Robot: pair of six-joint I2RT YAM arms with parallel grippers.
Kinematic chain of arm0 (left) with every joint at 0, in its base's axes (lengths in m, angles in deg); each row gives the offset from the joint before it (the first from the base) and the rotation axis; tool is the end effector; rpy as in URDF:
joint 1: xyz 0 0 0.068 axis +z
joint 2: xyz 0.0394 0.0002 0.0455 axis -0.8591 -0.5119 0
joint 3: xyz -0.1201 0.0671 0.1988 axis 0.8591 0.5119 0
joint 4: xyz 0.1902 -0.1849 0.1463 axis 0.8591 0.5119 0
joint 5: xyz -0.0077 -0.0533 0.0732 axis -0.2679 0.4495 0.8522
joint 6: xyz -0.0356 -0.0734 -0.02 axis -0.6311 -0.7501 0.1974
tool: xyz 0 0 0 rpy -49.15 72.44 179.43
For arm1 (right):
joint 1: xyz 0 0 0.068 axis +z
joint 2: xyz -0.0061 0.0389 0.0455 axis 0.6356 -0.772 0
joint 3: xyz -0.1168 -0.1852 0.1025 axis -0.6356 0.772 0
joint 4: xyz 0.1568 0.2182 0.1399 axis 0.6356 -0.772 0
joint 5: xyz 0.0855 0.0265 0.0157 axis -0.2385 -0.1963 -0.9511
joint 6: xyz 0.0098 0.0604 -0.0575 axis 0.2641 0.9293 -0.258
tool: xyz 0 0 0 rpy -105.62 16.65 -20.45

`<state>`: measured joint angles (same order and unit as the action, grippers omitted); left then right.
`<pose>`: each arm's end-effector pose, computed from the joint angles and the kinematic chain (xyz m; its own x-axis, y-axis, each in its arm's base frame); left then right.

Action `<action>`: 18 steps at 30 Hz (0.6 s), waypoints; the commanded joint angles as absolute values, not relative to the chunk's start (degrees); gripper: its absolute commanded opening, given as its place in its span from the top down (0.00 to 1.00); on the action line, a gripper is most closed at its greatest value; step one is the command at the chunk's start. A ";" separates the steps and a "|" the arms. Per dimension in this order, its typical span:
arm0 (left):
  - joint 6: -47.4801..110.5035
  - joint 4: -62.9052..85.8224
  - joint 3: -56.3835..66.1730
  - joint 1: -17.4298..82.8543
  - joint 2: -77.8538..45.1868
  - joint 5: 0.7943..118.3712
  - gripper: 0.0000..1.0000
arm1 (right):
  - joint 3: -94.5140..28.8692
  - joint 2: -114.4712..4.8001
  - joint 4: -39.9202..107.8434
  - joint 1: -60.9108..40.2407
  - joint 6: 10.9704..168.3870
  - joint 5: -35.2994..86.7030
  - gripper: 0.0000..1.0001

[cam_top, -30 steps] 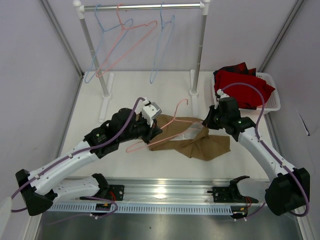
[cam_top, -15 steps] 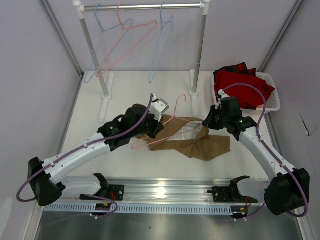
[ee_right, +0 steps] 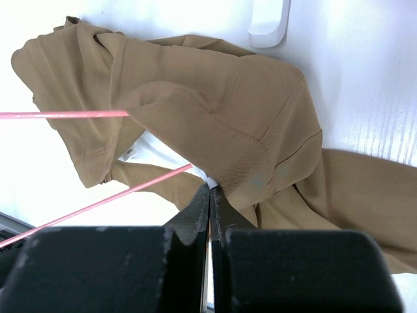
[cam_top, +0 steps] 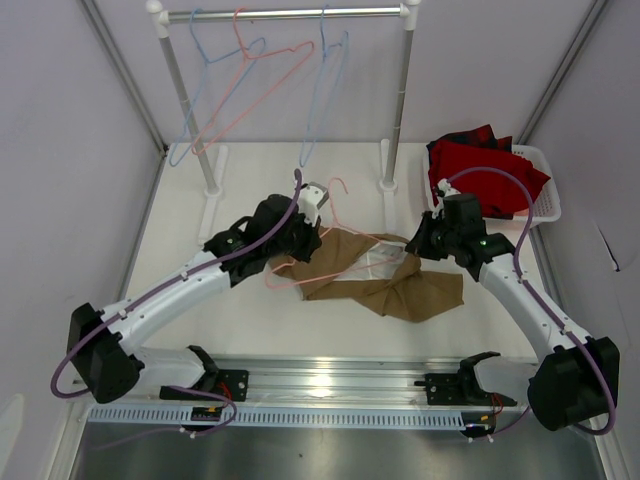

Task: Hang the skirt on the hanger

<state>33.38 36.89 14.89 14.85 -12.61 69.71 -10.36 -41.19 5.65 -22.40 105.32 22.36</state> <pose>0.2632 -0.2541 0.2650 -0.4966 0.2500 -0.8312 0.6041 0.7872 -0.1242 0.3137 0.1110 0.2146 -0.7653 0.1573 -0.6242 -0.1391 0.9064 0.3989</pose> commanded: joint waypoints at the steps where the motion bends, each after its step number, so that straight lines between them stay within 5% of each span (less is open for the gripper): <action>1: 30.70 36.76 12.47 16.58 -13.70 71.71 1.00 | -10.98 -39.41 5.73 -22.94 105.10 21.57 1.00; 18: 28.94 39.32 13.69 19.22 -13.53 73.82 1.00 | -5.88 -37.30 4.50 -24.61 104.31 21.92 1.00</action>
